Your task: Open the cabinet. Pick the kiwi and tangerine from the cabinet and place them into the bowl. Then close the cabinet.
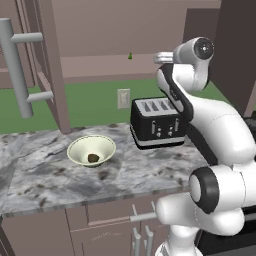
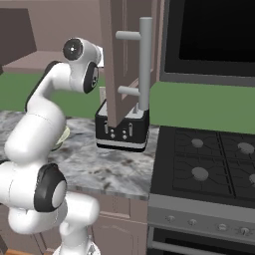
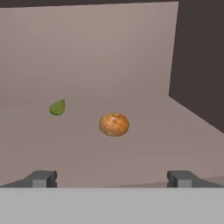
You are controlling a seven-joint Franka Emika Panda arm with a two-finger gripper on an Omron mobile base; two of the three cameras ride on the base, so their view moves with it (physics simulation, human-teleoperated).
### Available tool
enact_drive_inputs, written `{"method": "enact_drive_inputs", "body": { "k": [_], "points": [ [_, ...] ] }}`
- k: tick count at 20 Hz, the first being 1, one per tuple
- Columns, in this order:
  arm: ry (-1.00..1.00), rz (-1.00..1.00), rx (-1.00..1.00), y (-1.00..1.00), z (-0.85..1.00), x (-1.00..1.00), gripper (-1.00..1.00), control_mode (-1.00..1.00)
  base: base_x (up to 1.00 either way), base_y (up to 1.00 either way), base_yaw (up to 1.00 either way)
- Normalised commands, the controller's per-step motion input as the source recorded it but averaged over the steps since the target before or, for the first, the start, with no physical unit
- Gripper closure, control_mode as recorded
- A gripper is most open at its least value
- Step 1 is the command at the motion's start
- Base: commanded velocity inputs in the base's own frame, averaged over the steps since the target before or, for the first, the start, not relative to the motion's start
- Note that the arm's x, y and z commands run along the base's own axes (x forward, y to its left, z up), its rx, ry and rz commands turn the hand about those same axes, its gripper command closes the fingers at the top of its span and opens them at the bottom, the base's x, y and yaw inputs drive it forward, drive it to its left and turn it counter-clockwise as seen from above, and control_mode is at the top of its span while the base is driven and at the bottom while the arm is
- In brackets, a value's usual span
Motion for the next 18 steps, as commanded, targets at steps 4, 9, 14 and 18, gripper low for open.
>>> {"method": "enact_drive_inputs", "body": {
  "k": [4,9,14,18],
  "points": [
    [0.02,0.00,0.00,0.00,0.00,0.72,-1.00,-1.00,0.00,0.00,0.00],
    [0.06,0.00,0.00,0.00,-0.03,0.71,-1.00,-1.00,0.00,0.00,0.00],
    [0.06,0.00,0.00,-0.01,-0.08,0.60,-1.00,-1.00,0.00,0.00,0.00],
    [0.01,0.00,0.00,-0.04,-0.06,0.14,-1.00,-1.00,0.00,0.00,0.00]
  ]
}}
